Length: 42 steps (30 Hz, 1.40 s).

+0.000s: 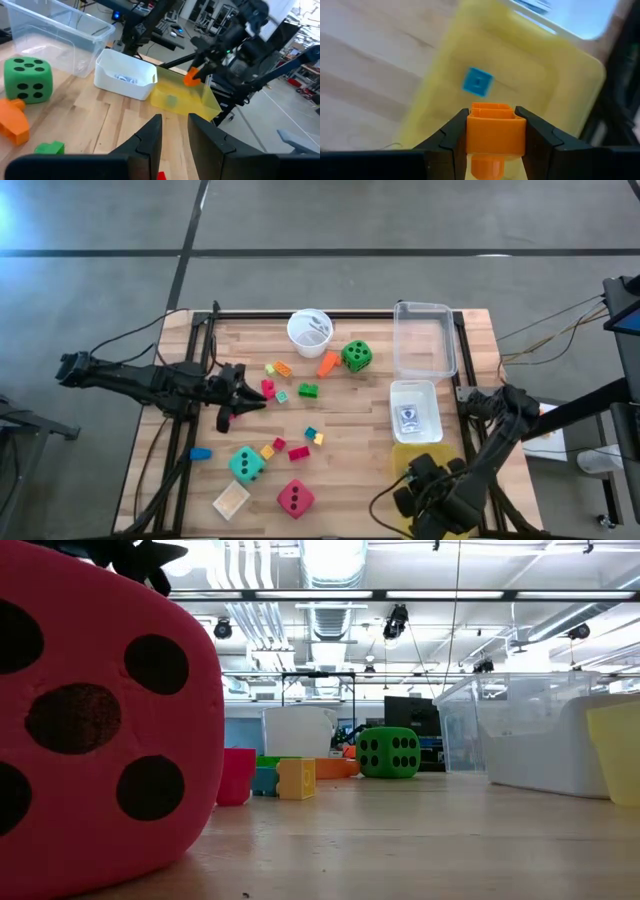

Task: Pick & Place Toys
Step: Put the orange game piece into the yellow bin

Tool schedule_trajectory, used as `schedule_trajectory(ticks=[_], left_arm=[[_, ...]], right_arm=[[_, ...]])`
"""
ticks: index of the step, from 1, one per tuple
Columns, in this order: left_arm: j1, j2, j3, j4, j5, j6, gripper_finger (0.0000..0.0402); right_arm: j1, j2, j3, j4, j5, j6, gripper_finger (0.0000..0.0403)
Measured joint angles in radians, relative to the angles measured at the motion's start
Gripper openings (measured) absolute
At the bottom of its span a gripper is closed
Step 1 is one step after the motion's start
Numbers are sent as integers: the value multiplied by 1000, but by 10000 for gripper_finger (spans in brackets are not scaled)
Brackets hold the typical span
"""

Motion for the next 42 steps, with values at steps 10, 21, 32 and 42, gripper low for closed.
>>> schedule_trajectory(ticks=[10, 21, 32, 42], left_arm=[[-6, 0, 0, 0, 0, -3, 101], [-6, 0, 0, 0, -1, -6, 101], [-6, 0, 0, 0, -3, -7, 101], [-6, 0, 0, 0, -3, -7, 100]], right_arm=[[-1, -1, -110, 91, -59, -77, 125], [-2, -1, -257, 395, -47, -144, 125], [-2, -1, -301, 451, -27, -143, 125], [-3, -1, -310, 461, -18, -139, 128]])
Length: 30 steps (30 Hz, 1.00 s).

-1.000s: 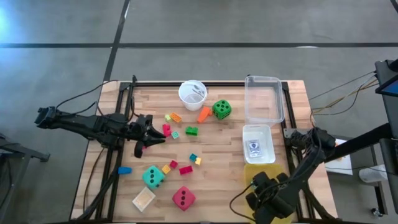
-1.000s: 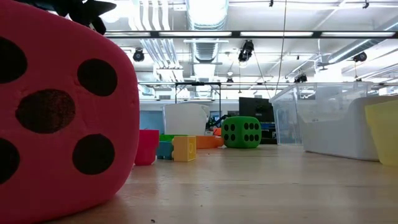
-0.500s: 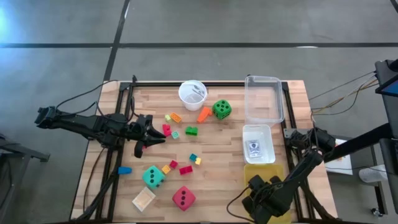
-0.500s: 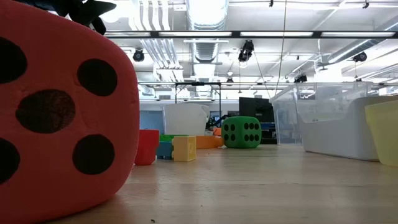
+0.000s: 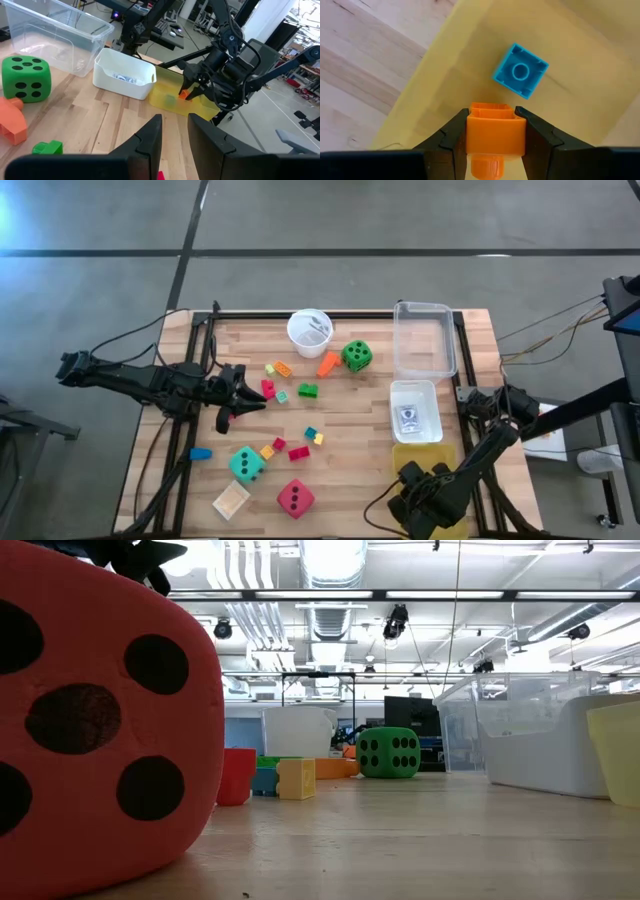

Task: Pick & Place Toys
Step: Put the orange game piece into the yellow bin, then put the red dice into the transparent bin

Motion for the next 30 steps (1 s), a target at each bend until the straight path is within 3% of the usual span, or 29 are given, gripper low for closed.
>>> schedule_trajectory(ticks=[7, 13, 21, 30], left_arm=[[0, 0, 0, 0, 0, 0, 100], [0, 0, 0, 0, 0, 0, 100], [0, 0, 0, 0, 1, 0, 100], [0, 0, 0, -5, 3, -8, 100]], right_arm=[[0, 0, -2, 1, 0, 15, 198], [0, 0, -2, 0, -1, 19, 229], [0, -17, 9, -21, -28, 24, 243], [1, -19, 121, -154, -31, 23, 244]])
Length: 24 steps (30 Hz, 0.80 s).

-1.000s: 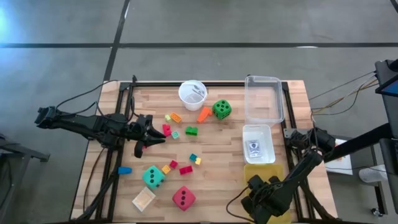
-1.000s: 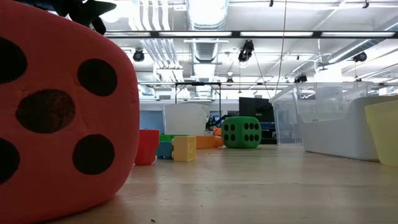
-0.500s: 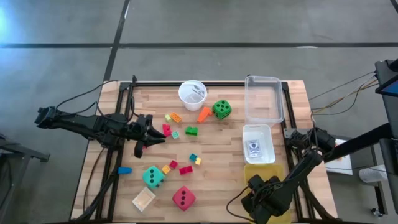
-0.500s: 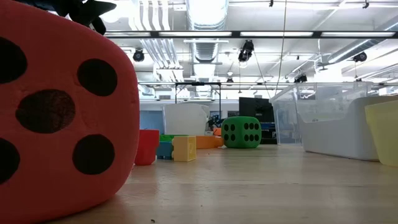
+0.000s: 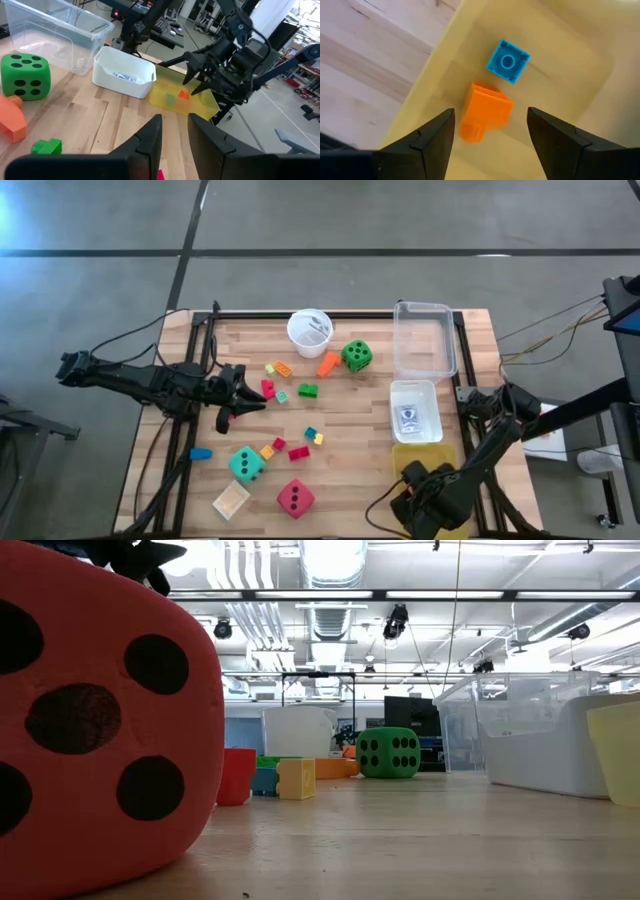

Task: Pick & Place Toys
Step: Put the red dice into the transparent bin

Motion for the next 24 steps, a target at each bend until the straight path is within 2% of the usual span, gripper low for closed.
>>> schedule_trajectory(ticks=[5, 8, 10, 13, 15, 19, 24], left_arm=[[0, 9, 0, -3, 1, 0, 100], [-1, 23, 0, 14, 28, 19, 100], [-1, 36, 0, 36, 90, 51, 101], [-1, 62, 4, 77, 249, 46, 101], [-3, 83, 36, 65, 297, 29, 101], [-3, 135, 107, -4, 286, 29, 101], [-22, 215, 186, -16, 286, 93, 102]], right_arm=[[0, 0, 83, -86, 2, 0, 244], [0, -1, 123, -99, 43, -17, 244], [0, -1, 147, -98, 98, -49, 244], [-7, -1, 171, -98, 195, -117, 244], [-12, -1, 179, -98, 265, -159, 244], [-26, -1, 181, -94, 371, -212, 244], [-34, -1, 147, -91, 377, -241, 244]])
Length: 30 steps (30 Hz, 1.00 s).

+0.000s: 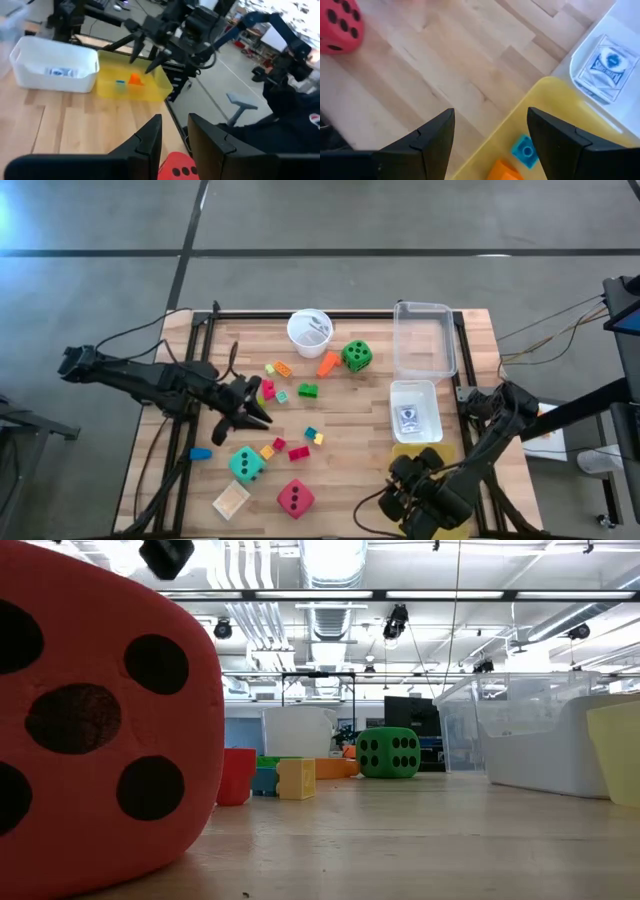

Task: Pick & Place Toys
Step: Put the red dice into the transparent bin

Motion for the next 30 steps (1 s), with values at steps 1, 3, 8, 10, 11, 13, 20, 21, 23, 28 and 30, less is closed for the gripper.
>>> schedule_trajectory(ticks=[1, 3, 8, 10, 11, 13, 20, 21, 23, 28, 30], left_arm=[[-7, 16, 16, 1, 0, 16, 103], [-24, 44, 42, -7, 0, 39, 109], [-47, 84, 115, -80, 0, 82, 141], [-49, 88, 133, -145, 0, 81, 158], [-49, 87, 140, -170, 0, 76, 167], [-50, 81, 149, -213, 0, 69, 187], [-48, 77, 148, -399, 0, -146, 248], [-48, 77, 142, -416, 0, -184, 253], [-53, 78, 130, -438, 0, -252, 260], [-67, 77, 106, -460, 3, -319, 263], [-67, 77, 105, -479, 2, -322, 263]], right_arm=[[0, 0, -8, -1, -2, 0, 244], [1, 0, -19, 0, -6, 0, 244], [4, 0, -31, 0, 1, -4, 244], [3, 0, -31, 9, 24, -3, 244], [2, 0, -31, 18, 37, 1, 244], [-7, 0, -31, 54, 52, 0, 244], [-53, 0, -31, 352, 75, -221, 244], [-62, 0, -31, 398, 75, -262, 244], [-82, 0, -31, 481, 75, -339, 244], [-134, 0, -31, 594, 75, -473, 244], [-154, 0, -31, 610, 74, -492, 244]])
